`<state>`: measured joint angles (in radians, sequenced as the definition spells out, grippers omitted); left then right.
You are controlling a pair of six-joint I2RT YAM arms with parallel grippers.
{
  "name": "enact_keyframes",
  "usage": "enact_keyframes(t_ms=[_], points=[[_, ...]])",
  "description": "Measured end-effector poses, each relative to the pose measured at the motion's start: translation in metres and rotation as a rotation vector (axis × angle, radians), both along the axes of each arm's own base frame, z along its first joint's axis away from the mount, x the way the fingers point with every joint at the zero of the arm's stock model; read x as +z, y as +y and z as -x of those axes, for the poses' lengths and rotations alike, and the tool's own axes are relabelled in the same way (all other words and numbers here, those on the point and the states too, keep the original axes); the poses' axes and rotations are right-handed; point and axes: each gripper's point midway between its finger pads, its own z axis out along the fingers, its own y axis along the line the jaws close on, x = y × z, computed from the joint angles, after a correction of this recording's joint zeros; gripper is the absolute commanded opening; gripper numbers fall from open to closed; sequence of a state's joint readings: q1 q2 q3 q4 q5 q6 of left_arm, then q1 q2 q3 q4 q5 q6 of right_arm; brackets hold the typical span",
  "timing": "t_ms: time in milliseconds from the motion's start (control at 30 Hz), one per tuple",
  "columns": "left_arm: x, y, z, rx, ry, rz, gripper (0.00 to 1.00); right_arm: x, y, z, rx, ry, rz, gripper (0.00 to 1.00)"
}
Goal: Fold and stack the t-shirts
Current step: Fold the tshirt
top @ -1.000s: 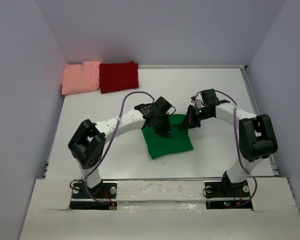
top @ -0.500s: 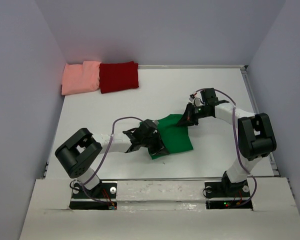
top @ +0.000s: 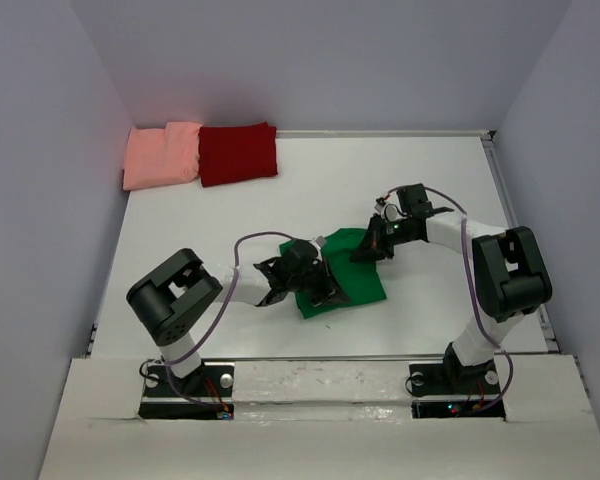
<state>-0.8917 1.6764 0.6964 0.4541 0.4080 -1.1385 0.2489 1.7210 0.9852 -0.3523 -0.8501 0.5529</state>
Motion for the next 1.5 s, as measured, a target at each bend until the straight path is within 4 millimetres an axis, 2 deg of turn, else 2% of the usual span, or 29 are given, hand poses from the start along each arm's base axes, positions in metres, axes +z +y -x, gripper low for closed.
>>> enact_keyframes(t_ms=[233,467,733,933,1367,1500], points=[[-0.028,0.000,0.009,-0.025,0.061,-0.044,0.00,0.003,0.011,0.003,0.022,-0.012,-0.016,0.00],[-0.035,-0.010,0.012,-0.058,0.092,-0.018,0.00,-0.002,0.021,0.002,0.040,-0.023,-0.028,0.00],[-0.036,-0.011,0.013,-0.061,0.095,-0.014,0.00,-0.039,0.024,0.001,0.039,0.041,-0.021,0.00],[-0.035,-0.011,0.013,-0.059,0.098,-0.014,0.00,-0.057,0.027,-0.001,0.051,0.079,-0.029,0.00],[-0.035,-0.011,0.013,-0.058,0.099,-0.014,0.00,-0.052,0.030,-0.012,0.057,0.043,-0.040,0.00],[-0.036,-0.011,0.013,-0.058,0.099,-0.014,0.00,-0.047,0.032,-0.022,0.054,0.015,-0.036,0.00]])
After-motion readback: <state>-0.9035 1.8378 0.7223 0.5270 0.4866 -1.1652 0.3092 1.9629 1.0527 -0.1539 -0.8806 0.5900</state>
